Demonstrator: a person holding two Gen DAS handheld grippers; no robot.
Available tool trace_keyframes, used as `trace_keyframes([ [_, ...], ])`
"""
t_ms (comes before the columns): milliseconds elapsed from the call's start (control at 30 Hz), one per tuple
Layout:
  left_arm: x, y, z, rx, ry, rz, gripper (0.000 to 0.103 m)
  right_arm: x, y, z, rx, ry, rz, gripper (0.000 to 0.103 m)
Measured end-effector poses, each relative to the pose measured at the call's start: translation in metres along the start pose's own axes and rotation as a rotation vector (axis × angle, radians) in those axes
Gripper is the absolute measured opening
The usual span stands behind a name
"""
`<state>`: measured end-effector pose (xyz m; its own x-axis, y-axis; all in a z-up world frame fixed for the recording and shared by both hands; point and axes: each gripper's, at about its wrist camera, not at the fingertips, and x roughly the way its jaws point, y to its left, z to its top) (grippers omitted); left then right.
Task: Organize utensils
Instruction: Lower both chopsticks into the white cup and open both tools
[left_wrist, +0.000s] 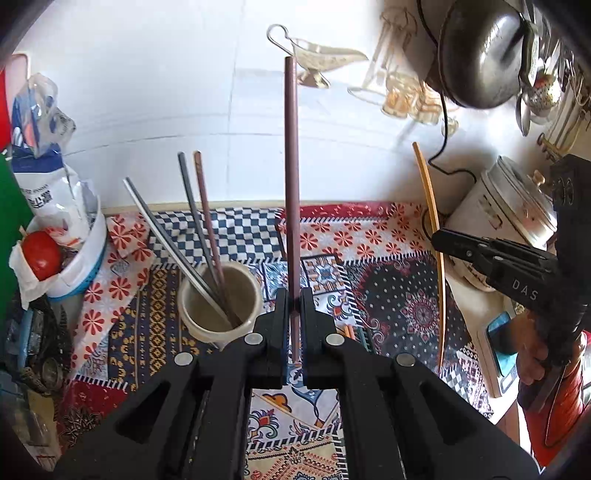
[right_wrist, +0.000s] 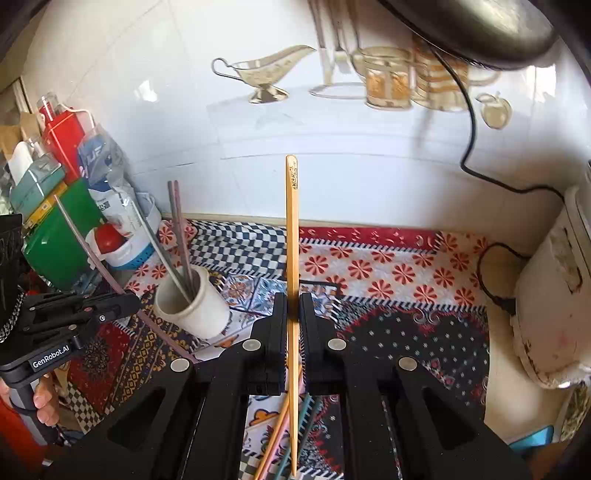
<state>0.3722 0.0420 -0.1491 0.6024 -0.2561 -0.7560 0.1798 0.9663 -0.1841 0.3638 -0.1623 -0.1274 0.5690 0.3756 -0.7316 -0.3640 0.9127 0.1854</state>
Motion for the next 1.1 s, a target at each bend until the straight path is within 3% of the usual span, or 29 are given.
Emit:
trace_keyframes([
  [200, -0.027, 0.029, 0.013, -0.055, -0.085, 0.03, 0.003, 0.011, 0.041, 0.033, -0.075, -0.043, 0.062, 0.006],
  [467, -0.031, 0.063, 0.033, -0.116, -0.14, 0.058, 0.003, 0.036, 0.085, 0.067, -0.138, -0.098, 0.134, 0.006],
  [833, 0.009, 0.091, 0.032, -0.156, -0.063, 0.065, 0.003, 0.101, 0.112, 0.088, -0.139, -0.071, 0.216, 0.006],
  [1100, 0.035, 0.1, 0.022, -0.17, 0.01, 0.058, 0.003, 0.14, 0.109, 0.078, -0.123, -0.03, 0.214, 0.006],
])
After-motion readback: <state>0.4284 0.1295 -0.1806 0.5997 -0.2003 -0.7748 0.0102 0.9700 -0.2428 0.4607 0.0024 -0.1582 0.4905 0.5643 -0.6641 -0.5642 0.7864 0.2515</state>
